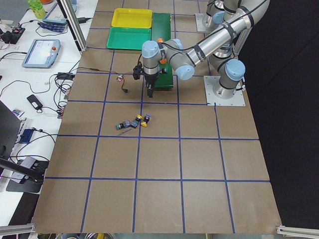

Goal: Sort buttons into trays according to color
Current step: 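Grasp a yellow-capped push button with the left gripper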

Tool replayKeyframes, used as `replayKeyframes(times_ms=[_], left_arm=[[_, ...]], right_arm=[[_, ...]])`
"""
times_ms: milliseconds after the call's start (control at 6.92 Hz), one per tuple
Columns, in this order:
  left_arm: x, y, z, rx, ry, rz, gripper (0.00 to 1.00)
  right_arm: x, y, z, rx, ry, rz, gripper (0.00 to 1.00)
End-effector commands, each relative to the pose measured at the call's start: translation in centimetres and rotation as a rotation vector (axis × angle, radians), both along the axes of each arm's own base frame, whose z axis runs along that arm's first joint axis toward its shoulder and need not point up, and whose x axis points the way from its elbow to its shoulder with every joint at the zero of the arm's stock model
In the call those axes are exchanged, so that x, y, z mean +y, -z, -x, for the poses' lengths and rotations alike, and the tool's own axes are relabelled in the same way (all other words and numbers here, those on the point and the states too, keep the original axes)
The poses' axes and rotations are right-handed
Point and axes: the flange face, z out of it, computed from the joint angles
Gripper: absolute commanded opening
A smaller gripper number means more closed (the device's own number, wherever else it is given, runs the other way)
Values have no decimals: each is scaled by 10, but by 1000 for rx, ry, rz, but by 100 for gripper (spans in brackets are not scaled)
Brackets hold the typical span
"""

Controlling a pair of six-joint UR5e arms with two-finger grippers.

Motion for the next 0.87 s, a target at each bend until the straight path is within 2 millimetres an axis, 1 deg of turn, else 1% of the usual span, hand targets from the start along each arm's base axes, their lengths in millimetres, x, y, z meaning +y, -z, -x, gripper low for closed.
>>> replayKeyframes(times_ms=[0, 145, 289, 434, 723], left_arm=[[-22, 22, -80, 21, 179, -31, 100], [-16, 35, -116, 45, 252, -43, 100], [-16, 49, -128, 36, 304, -32, 100], [-16, 59, -128, 42, 366, -36, 100], [-18, 71, -124, 97, 390, -8, 100]], right_arm=[[0, 0, 1, 0, 1, 0, 100], [0, 0, 1, 0, 1, 0, 100], [0, 0, -1, -12, 0, -1, 100], [-1, 1, 0, -14, 2, -3, 100], [-1, 1, 0, -14, 2, -3, 100]])
